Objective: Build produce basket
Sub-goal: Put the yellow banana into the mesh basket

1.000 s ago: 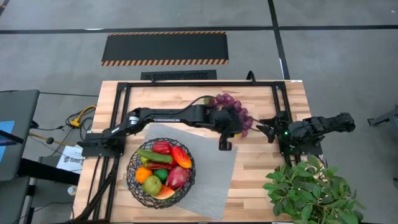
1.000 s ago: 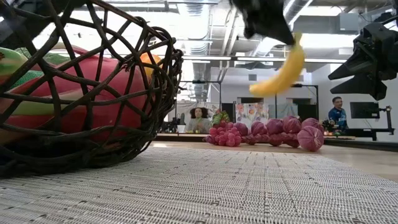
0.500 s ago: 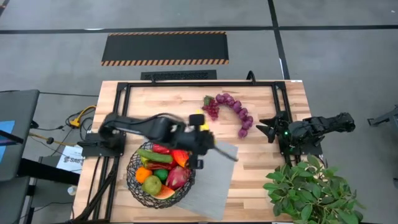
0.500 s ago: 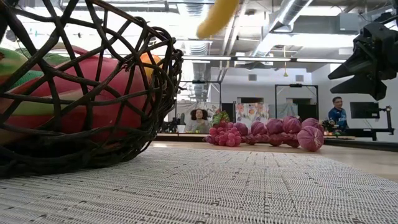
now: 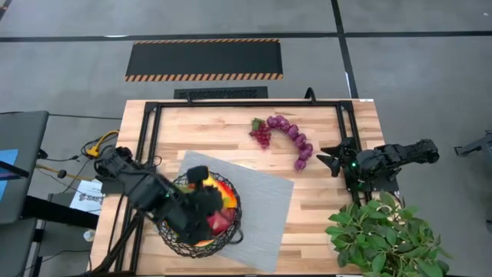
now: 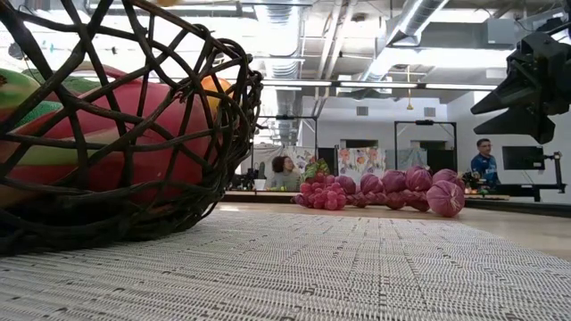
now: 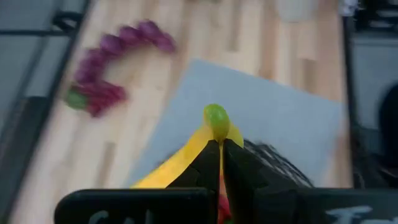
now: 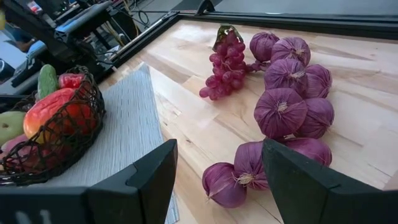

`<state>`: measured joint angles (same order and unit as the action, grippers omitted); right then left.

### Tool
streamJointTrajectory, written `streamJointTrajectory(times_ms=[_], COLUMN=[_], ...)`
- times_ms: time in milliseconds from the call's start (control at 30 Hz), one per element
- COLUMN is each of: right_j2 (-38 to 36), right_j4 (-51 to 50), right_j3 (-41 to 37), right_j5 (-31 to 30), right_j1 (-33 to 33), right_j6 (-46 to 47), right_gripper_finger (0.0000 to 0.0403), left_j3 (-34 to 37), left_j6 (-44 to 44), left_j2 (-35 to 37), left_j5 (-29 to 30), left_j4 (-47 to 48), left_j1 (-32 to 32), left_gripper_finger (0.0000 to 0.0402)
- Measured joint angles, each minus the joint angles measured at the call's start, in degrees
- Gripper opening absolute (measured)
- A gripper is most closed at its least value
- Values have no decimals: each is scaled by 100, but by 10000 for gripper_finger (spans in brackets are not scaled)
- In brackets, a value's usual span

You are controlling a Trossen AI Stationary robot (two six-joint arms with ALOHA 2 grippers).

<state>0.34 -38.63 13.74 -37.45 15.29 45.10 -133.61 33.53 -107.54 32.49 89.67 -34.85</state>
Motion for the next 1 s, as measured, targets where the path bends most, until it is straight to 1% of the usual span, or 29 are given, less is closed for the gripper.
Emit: streamJointTrajectory(times_ms=[67,133,200,300,400,467,633,733,833,900,1000], right_j2=[0,0,0,0,0,0,0,0,0,0,0], right_j4=[-2,0,-3,0,-2,-2,0,2,-5,-21,-63], right_j3=[0,0,0,0,0,0,0,0,0,0,0], right_j5=[-1,-2,-2,-2,-2,-2,-4,-4,-4,-4,-4], right_j1=[0,0,0,0,0,0,0,0,0,0,0], right_j6=[0,0,0,0,0,1,52,55,52,52,52], right_gripper_finger=[255,255,255,255,255,255,255,255,255,255,255], left_j3=[16,16,81,146,265,352,575,663,804,932,1239], left_j6=[109,428,752,1006,1102,1075,629,290,-7,-126,-282], left_j2=[28,21,4,-11,-3,-9,-12,-12,-12,-9,-26], left_j5=[-317,-526,-590,-611,-335,26,529,913,937,659,72], left_j4=[-33,28,20,25,35,29,41,28,-12,-87,-323], left_j1=[-221,-379,-554,-751,-886,-947,-877,-686,-382,-172,86], left_gripper_finger=[0,0,0,0,0,0,4,25,62,93,142])
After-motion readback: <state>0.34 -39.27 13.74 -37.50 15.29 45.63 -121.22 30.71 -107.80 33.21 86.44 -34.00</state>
